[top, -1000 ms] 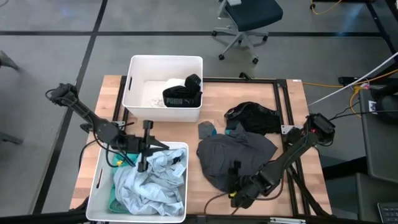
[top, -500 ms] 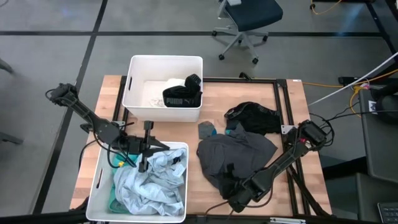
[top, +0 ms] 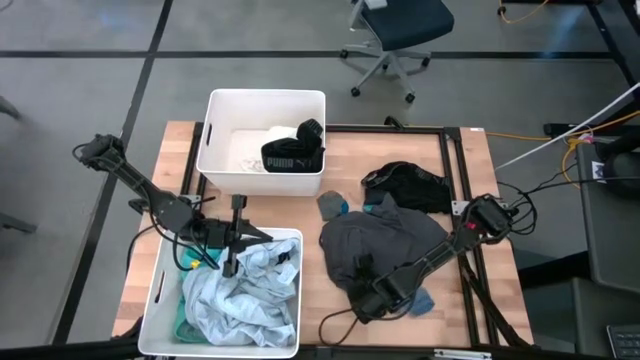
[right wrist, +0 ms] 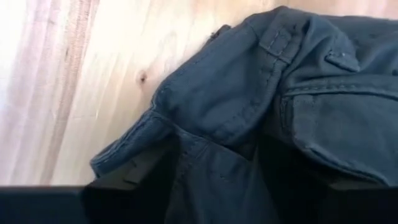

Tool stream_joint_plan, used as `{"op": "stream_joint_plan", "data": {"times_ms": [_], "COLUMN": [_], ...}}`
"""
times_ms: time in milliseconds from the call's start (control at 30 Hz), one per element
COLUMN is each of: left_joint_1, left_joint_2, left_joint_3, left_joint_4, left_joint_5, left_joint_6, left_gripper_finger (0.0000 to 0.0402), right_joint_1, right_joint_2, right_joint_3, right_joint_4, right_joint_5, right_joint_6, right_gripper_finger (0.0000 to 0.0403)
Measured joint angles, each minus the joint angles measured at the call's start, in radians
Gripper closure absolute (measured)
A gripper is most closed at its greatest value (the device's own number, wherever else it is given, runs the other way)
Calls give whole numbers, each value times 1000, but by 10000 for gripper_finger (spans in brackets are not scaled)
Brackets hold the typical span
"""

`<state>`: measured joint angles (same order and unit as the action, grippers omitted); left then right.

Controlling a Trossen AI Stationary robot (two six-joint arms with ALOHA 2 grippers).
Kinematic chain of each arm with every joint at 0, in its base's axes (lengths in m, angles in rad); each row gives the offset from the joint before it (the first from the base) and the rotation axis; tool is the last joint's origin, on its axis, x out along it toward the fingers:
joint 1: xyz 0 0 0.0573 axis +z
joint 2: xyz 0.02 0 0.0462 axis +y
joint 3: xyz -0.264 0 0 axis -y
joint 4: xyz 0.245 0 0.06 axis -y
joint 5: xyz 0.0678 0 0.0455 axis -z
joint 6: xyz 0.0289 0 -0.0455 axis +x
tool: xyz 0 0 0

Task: Sort clothes
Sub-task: Put the gray short into the bottom laundry organizer

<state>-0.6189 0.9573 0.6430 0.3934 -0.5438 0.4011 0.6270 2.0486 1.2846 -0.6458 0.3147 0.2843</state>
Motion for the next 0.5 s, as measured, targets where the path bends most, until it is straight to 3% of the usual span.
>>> {"op": "stream_joint_plan", "data": {"times_ms": [133,333,400,500], "left_joint_1": [0,0,0,0], "left_joint_2": [0,0,0,0], "left_joint_3": [0,0,0,0], "left_joint_4": [0,0,-1,-1], "left_joint_5": [0,0,0,0], "left_joint_6": [0,0,0,0], "left_gripper_finger": [396,396,396,396], "right_joint_1": [-8,-8,-6,-5], "right_joint_2": [1,2,2,2], "right_joint_3": [0,-2,-2,-2], "right_joint_4": [2,6,5,4], "right_joint_5": [-45,-64,-47,-44], "right_joint_6": [0,0,4,7], "right_gripper_finger": [238,373,390,380]}}
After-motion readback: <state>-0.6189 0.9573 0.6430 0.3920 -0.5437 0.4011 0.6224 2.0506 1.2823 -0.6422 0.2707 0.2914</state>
